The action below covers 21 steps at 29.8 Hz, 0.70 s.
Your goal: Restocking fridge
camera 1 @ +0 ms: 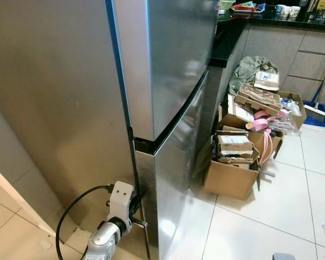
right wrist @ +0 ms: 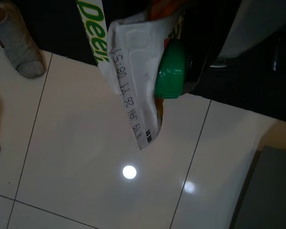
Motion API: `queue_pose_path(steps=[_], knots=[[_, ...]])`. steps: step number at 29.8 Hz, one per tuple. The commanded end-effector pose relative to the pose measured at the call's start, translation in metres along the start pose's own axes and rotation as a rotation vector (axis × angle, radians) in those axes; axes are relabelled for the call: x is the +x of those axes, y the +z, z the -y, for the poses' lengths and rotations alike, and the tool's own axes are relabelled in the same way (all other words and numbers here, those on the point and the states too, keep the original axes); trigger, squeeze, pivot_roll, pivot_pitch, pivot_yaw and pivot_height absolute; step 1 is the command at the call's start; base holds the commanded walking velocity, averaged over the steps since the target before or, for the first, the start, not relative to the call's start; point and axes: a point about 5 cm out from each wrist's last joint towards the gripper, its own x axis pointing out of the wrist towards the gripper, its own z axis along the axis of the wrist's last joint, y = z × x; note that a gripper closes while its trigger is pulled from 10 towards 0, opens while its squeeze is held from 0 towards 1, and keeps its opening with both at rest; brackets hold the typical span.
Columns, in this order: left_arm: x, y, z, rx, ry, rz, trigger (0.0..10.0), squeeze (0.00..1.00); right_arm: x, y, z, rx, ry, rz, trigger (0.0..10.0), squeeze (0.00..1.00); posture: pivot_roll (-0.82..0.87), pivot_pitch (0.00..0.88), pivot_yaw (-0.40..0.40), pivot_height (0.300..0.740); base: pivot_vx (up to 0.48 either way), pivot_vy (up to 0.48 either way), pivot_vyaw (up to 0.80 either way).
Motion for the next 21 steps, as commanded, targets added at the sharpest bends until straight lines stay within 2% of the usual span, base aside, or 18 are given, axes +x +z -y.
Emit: queue_pose_path(steps=[1, 12, 13, 14, 15, 21], knots=[[0.006, -0.001, 0.021, 0.003, -0.106, -0.004, 10.0, 0.00, -0.001, -0.003, 0.002, 0.005, -0.010, -0.010, 10.0, 0.00, -0.13, 0.152, -0.013, 0.740, 0.000, 0.000, 0.00], [0.015, 0.004, 0.023, 0.006, -0.118, -0.023, 10.0, 0.00, -0.001, -0.002, 0.004, 0.003, -0.014, -0.007, 10.0, 0.00, -0.13, 0.142, -0.011, 0.740, 0.000, 0.000, 0.00], [0.016, 0.005, 0.022, 0.004, -0.114, -0.025, 10.0, 0.60, -0.001, -0.002, 0.004, 0.003, -0.015, -0.007, 10.0, 0.00, -0.14, 0.140, -0.009, 0.740, 0.000, 0.000, 0.00], [0.016, 0.005, 0.022, 0.004, -0.114, -0.025, 10.0, 0.60, -0.001, -0.002, 0.004, 0.003, -0.015, -0.007, 10.0, 0.00, -0.14, 0.140, -0.009, 0.740, 0.000, 0.000, 0.00], [0.017, 0.007, 0.021, 0.000, -0.110, -0.025, 10.0, 1.00, -0.001, -0.002, 0.004, 0.004, -0.015, -0.007, 10.0, 0.00, -0.14, 0.140, -0.007, 0.740, 0.000, 0.000, 0.00], [0.020, 0.010, 0.023, -0.017, -0.141, -0.023, 10.0, 1.00, -0.001, -0.002, 0.005, 0.006, -0.017, -0.007, 10.0, 0.00, -0.14, 0.142, -0.007, 0.740, 0.000, 0.000, 0.00]])
